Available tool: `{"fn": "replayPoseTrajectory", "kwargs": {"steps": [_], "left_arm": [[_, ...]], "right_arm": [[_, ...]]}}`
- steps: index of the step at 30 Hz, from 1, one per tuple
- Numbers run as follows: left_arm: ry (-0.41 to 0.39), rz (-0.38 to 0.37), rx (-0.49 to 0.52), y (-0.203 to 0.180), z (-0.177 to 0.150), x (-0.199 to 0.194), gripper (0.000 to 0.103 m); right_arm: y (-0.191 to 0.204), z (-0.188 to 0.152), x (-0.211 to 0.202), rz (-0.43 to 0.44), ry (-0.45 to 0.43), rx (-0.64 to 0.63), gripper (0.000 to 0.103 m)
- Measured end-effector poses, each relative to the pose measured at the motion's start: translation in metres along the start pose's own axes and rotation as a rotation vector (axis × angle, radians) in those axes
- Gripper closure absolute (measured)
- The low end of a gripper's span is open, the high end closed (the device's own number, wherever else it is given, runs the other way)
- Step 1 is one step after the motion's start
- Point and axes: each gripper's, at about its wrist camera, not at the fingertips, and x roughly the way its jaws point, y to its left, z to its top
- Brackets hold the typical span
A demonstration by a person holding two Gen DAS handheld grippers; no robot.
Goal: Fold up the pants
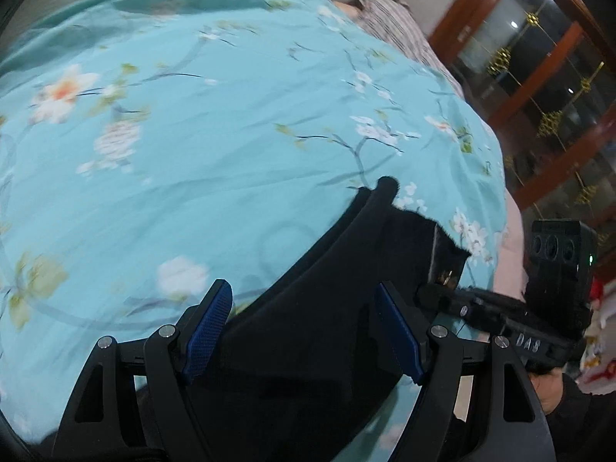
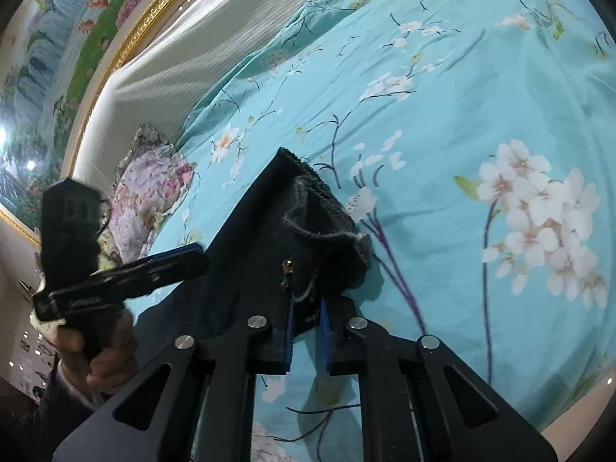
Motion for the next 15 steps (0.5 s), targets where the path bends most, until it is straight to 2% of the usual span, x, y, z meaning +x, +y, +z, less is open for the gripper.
{"fn": "replayPoseTrajectory", "kwargs": {"steps": [4,6,7,8,9,11,12,15], "left_arm": [[0.059,-0.061,0.037,-0.011,0.020,0.029,0.028],[0.069,-0.065,0.055,-0.016,0.027,0.039,0.029],[0.071,-0.071,0.065,-0.019,0.029,0.042,0.035],[0.076,-0.087,0.083,-0.022,0.033,0.045,0.046],[0.080,-0.104,0.094,-0.024,0.035,0.046,0.053],[0.095,-0.142,0.099,-0.027,0.039,0.049,0.080],[0.097,-0.152,0.104,-0.029,0.040,0.050,0.085],[0.068,-0.151,0.124,-0.032,0.037,0.043,0.091]], "right_arm": [[-0.003,-0.001,-0.001,0.013,0.001,-0.005,0.091],[-0.004,-0.001,-0.001,0.016,0.000,-0.004,0.091],[-0.005,-0.001,-0.001,0.021,0.001,-0.001,0.091],[-0.005,-0.001,0.000,0.022,0.001,0.001,0.091],[-0.007,-0.001,-0.001,0.023,0.003,0.001,0.092],[-0.007,-0.001,0.000,0.027,0.004,0.001,0.092],[-0.008,-0.001,-0.001,0.032,0.002,0.002,0.092],[-0.008,-0.002,-0.002,0.043,-0.005,0.000,0.092]]}}
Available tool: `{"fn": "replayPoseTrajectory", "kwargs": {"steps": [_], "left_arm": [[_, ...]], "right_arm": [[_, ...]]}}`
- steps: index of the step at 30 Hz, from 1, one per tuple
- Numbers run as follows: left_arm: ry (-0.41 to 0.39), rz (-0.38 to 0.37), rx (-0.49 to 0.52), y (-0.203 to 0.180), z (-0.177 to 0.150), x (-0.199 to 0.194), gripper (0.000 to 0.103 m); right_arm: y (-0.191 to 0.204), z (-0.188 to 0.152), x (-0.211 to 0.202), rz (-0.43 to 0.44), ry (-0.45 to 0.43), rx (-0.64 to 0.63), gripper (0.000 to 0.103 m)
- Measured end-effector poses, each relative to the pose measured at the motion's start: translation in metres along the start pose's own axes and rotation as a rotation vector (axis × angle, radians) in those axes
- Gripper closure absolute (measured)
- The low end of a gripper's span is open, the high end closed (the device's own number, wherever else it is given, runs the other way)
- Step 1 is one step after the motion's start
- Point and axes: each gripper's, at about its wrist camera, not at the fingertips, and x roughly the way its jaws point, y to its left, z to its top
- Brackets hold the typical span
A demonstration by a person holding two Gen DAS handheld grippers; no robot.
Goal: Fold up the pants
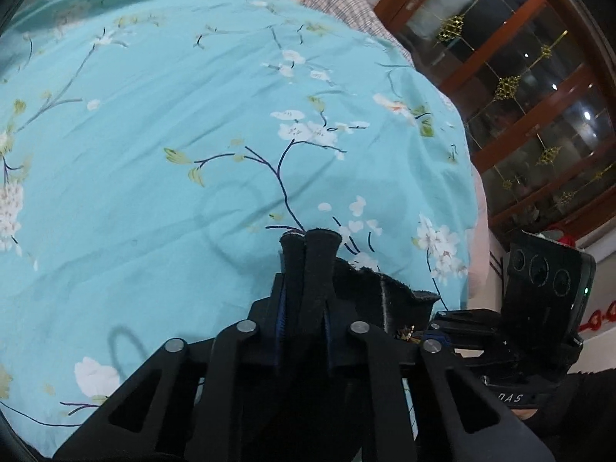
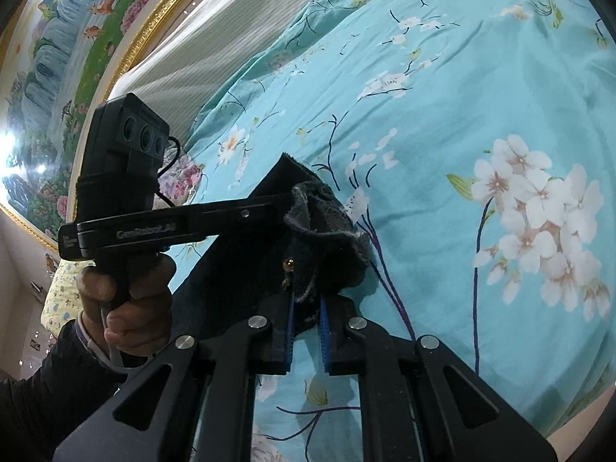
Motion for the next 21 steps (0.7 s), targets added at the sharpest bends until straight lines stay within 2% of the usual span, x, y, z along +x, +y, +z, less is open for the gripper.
{"fn": "replayPoseTrajectory", "kwargs": {"steps": [8,13,19,21], "left_arm": [[-0.125,-0.037,-0.024,-0.002,-0.012,-0.053,0.092],[-0.196,-0.035,-0.043,0.001,-0.028,-0.094,0.092],[-0.281,-0.072,-0.109,0.020,-0.061,-0.140,0.092],[-0.305,-0.062,-0.132,0.027,-0.075,-0.153,0.092]], "right_arm": [[0.025,0.001,-0.009,0.045,-0.030,-0.088,0.092],[0.055,0.003,-0.013,0.129,-0.040,-0.168,0.092],[0.097,-0.004,-0.006,0.231,-0.009,-0.249,0.092],[0.114,-0.008,0.000,0.253,0.012,-0.283,0.092]]}}
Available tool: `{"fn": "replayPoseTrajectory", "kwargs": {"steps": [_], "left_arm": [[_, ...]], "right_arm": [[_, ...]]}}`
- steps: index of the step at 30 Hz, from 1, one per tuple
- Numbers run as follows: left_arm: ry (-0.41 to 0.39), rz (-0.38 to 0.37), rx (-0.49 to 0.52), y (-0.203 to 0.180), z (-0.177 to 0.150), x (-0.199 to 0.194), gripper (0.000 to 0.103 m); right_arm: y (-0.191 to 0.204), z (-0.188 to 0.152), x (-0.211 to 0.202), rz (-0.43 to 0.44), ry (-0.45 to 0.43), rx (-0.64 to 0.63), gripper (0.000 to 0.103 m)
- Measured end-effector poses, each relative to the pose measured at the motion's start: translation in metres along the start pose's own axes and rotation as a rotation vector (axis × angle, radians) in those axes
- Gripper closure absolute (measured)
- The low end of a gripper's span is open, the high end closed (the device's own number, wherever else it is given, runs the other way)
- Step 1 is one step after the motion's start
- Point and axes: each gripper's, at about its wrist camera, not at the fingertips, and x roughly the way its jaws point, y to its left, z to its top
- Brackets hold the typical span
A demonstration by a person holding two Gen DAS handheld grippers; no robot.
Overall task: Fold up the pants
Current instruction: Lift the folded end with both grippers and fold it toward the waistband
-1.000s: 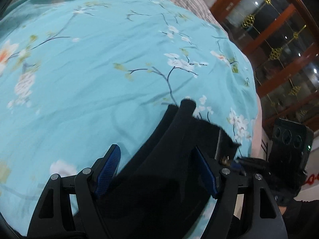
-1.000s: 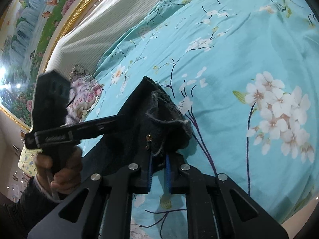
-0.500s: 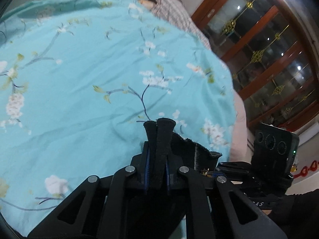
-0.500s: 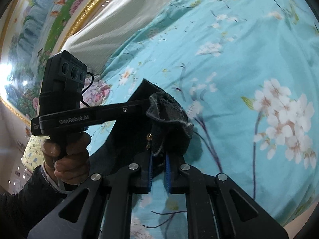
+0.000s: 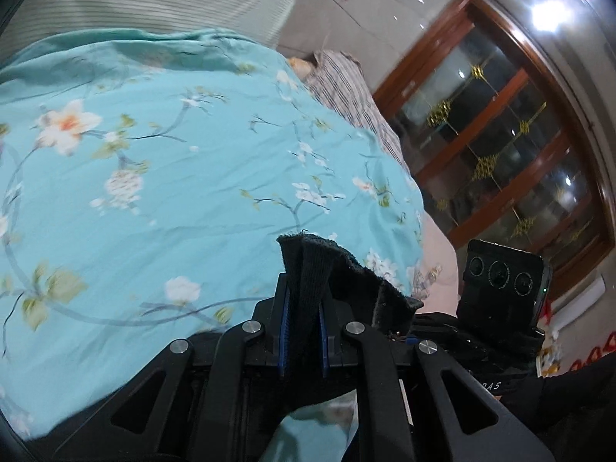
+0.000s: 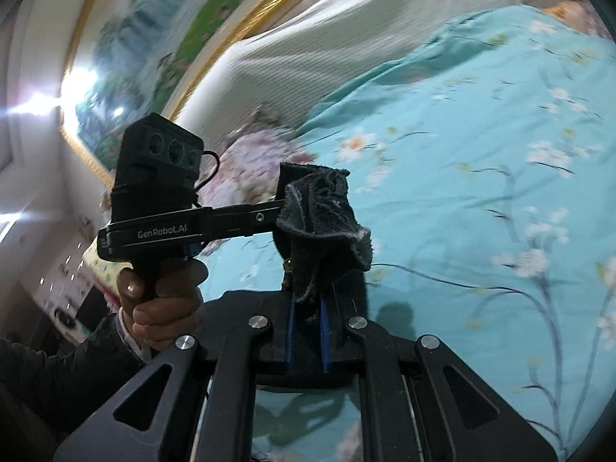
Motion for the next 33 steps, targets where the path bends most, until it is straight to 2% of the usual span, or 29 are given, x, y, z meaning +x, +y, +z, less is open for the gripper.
{"fn": "replayPoseTrajectory", "kwargs": {"steps": [6,14,22,30,31,33], "left_arm": [[-0.050,0.029,-0.072,0.026,-0.031,-0.035,0.092],[-0.078,0.085,-0.196,0.068,-0.078,-0.056,0.092],[-0.094,0.118,-0.273,0.097,-0.112,-0.062,0.091],[-0.109,0.130,-0.361,0.119,-0.136,-0.067,0.090],[-0.114,0.127,-0.377,0.121,-0.139,-0.068,0.090],[-0.122,0.134,-0.402,0.126,-0.147,-0.072,0.090]], "right_arm": [[0.025,-0.006,0.034,0.048,0.068,-0.044,0.091],[0.038,-0.026,0.080,0.084,0.186,-0.065,0.091],[0.042,-0.039,0.112,0.071,0.268,-0.078,0.091],[0.049,-0.052,0.130,0.036,0.334,-0.105,0.085],[0.051,-0.054,0.132,0.032,0.342,-0.113,0.083],[0.053,-0.056,0.135,0.039,0.356,-0.119,0.068]]}}
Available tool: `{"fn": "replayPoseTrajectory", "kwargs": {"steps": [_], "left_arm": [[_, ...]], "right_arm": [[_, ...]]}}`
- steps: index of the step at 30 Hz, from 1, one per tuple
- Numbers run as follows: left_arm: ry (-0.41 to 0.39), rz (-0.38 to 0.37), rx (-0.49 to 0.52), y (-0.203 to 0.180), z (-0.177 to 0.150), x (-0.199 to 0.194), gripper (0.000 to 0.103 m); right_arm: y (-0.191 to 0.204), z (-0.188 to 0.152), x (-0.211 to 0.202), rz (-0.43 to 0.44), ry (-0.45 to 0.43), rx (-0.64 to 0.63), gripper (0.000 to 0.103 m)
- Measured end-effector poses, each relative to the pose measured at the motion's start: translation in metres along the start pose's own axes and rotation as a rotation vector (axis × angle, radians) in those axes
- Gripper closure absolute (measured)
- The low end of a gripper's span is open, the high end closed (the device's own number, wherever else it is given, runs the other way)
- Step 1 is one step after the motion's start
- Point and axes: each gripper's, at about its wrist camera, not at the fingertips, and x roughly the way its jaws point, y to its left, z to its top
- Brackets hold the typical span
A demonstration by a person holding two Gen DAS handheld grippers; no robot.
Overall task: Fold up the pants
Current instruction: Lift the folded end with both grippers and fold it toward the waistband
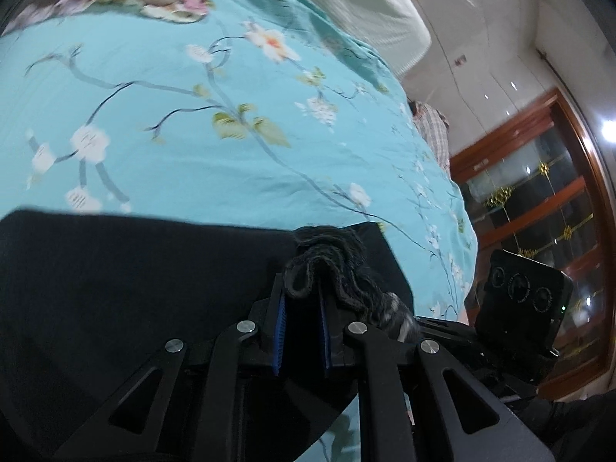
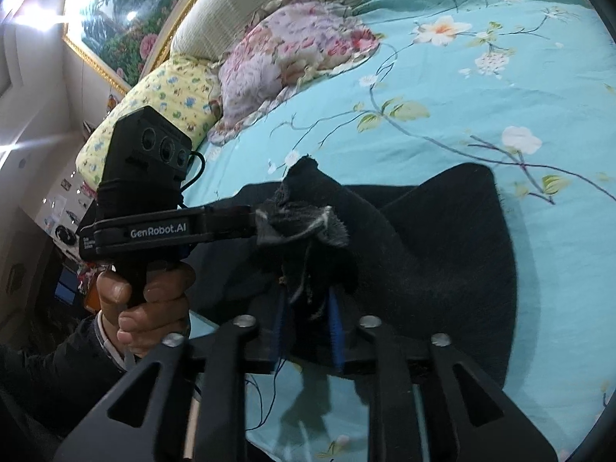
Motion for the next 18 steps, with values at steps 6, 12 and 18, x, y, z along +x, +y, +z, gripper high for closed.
{"fn": "replayPoseTrajectory", "kwargs": {"steps": [6,12,18], "left_arm": [[-0.027,0.032,-0.040,0.008,-0.013,-0.012,0.090],[-0.056,0.052,-0.088,0.016,-0.020,-0.025,0.082],[-0.104,0.092,-0.146,0.023,-0.029,-0.044,0.075]], "right_arm": [[0.013,-0.004,0.008,-0.004,0.020,-0.040,0.056],[0.016,-0.008,0.010,-0.001,0.029,-0.032,0.056],[0.026,-0.009,0.009,0.019,0.043,-0.042,0.048]]}}
